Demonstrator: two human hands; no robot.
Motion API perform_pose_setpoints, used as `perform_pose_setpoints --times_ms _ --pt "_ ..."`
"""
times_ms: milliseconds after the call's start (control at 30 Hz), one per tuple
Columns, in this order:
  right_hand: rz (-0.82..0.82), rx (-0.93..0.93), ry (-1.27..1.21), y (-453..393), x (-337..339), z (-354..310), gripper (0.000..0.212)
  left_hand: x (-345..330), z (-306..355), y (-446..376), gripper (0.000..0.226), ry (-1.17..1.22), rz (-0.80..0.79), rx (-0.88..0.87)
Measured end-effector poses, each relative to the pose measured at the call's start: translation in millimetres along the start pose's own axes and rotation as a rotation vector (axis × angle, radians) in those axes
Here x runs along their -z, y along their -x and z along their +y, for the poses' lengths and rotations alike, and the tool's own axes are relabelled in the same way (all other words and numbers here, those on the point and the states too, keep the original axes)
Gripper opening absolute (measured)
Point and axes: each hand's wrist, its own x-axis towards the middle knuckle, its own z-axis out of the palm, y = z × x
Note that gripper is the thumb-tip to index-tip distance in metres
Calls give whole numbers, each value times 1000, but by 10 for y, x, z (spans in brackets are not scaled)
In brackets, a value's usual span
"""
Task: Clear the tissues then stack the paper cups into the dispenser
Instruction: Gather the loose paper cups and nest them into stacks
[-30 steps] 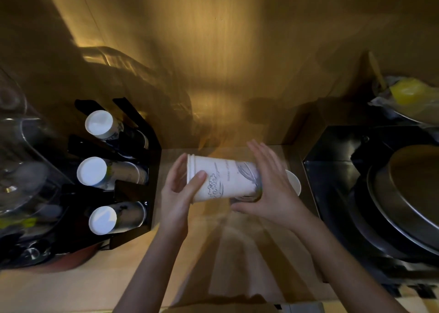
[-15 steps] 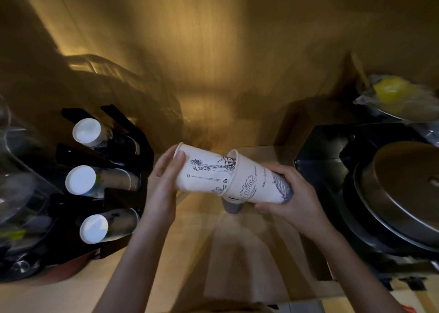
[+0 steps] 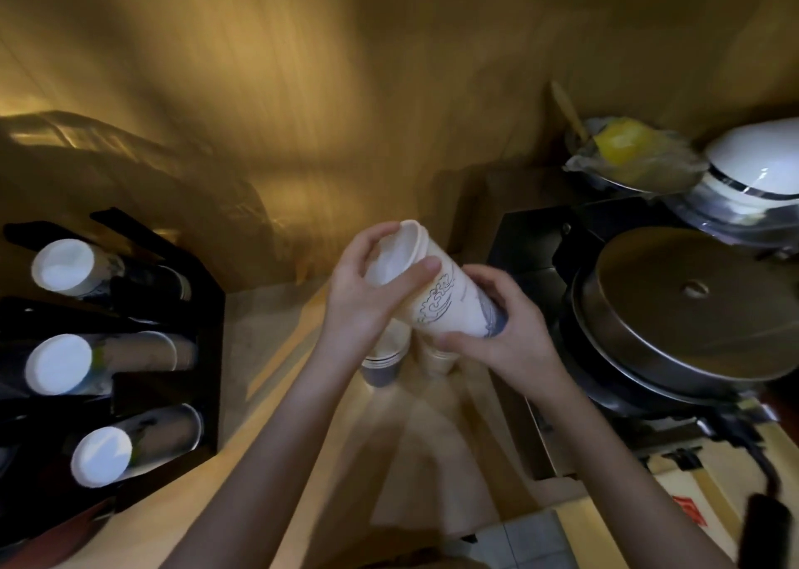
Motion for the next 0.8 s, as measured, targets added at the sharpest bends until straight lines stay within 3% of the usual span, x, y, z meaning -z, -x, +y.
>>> perform_pose_setpoints --times_ms 167,300,433,567,800 --pt "-29 -58 -99 -164 -18 194 73 -214 161 -83 63 -436 -130 -321" --pt "34 -79 -171 -205 -233 502 65 -403 48 -146 53 -576 -308 -405" --pt "27 -101 -153 -199 -311 760 49 -524 -198 -178 61 -665 -378 -379" --pt "166 31 -62 -167 -311 938 63 -500 -411 -183 79 -797 -388 -380" --pt "76 -137 36 -152 -394 1276 75 -536 -732 -188 85 -861 -481 -207"
